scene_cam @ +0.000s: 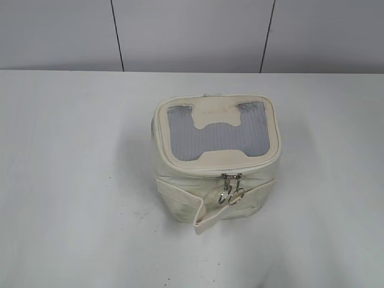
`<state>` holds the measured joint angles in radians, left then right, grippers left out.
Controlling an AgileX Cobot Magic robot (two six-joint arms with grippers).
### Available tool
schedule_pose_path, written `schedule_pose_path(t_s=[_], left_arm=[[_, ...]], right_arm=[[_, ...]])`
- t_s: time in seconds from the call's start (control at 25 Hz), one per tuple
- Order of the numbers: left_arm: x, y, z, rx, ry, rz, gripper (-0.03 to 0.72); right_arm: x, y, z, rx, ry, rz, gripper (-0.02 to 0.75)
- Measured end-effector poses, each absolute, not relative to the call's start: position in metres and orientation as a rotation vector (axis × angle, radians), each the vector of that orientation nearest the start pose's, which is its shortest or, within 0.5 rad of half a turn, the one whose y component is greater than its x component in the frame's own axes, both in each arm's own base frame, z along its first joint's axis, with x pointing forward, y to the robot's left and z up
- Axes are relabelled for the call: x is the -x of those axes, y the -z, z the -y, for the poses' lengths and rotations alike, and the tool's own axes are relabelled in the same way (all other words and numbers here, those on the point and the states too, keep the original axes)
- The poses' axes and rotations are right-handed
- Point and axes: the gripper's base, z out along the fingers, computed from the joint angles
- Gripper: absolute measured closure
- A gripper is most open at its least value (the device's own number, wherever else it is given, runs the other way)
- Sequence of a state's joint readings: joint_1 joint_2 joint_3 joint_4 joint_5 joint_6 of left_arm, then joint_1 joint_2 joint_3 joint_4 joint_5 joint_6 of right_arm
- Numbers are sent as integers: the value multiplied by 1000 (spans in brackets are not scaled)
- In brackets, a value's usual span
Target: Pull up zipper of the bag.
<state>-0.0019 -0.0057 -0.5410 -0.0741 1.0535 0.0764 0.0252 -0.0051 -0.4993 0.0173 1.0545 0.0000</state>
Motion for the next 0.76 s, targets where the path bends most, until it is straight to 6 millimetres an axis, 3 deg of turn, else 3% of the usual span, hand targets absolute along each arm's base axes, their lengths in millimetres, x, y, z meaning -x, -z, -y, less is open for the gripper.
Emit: schedule_pose_path(t_s=[0.76], left_arm=[[11,-289,6,-83,40,-1987,421]], right_arm=[[5,-278,-1,21,-40,-2034,164]])
